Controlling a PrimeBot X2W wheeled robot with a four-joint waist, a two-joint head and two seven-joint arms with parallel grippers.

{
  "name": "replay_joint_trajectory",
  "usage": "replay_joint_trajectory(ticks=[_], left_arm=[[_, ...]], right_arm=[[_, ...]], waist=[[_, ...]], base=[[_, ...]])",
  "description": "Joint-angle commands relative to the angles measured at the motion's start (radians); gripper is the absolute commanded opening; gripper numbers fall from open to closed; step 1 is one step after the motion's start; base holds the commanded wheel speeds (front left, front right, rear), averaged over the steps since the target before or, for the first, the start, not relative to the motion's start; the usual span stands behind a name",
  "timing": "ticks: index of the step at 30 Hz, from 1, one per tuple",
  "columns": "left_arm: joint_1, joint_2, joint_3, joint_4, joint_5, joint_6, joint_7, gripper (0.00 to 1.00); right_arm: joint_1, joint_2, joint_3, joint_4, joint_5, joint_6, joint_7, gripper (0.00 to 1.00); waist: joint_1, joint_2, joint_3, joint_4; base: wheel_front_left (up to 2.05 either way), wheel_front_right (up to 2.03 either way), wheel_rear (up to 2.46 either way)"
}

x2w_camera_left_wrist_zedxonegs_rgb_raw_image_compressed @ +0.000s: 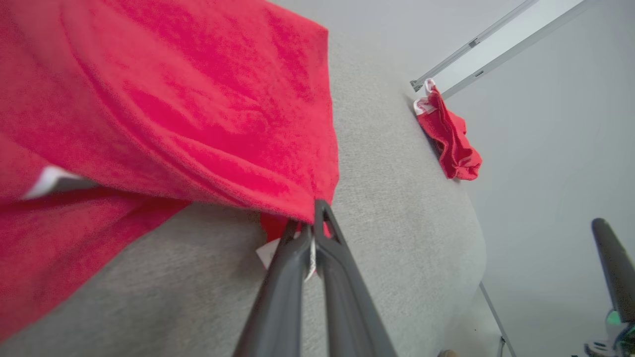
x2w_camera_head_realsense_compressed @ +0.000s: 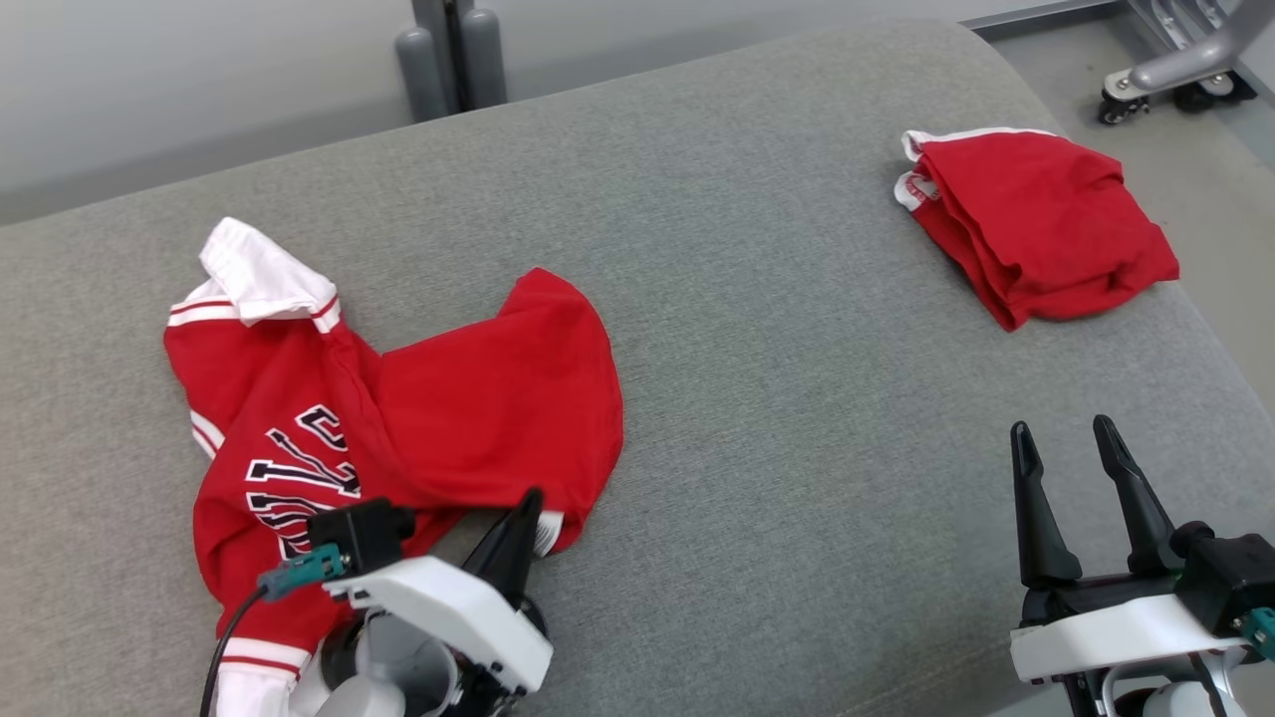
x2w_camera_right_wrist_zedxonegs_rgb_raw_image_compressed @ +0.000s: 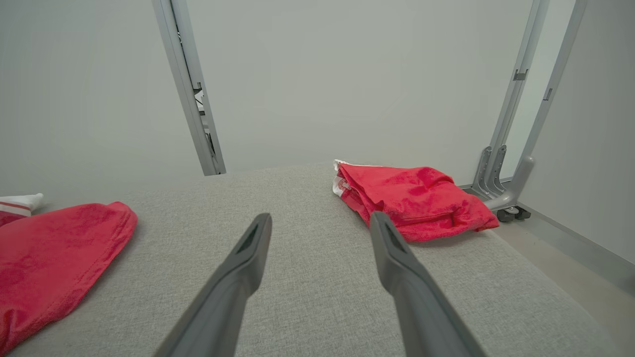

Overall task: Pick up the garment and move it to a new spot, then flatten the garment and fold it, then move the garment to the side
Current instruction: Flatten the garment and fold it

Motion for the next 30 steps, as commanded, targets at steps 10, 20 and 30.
replay_joint_trajectory(ticks=[10, 20, 30], left_arm=[[-0.149, -0.038, 0.052, -0.253, -0.135, -0.03, 0.089, 0.0], [-0.548, 0.105, 0.225, 0.044, -0.113, 0.057, 0.188, 0.0], [-0.745, 0.289, 0.289, 0.499, 0.038, 0.103, 0.052, 0.34]], right_arm=[[-0.018, -0.005, 0.0, 0.0, 0.026, 0.0, 0.0, 1.0], [-0.082, -0.005, 0.059, 0.012, 0.075, 0.0, 0.0, 1.0], [-0.062, -0.005, 0.063, 0.035, 0.13, 0.0, 0.0, 1.0]], waist=[[0.0, 0.0, 0.043, -0.062], [0.0, 0.0, 0.121, -0.171], [0.0, 0.0, 0.16, -0.251]], base=[[0.0, 0.0, 0.0], [0.0, 0.0, 0.0], [0.0, 0.0, 0.0]])
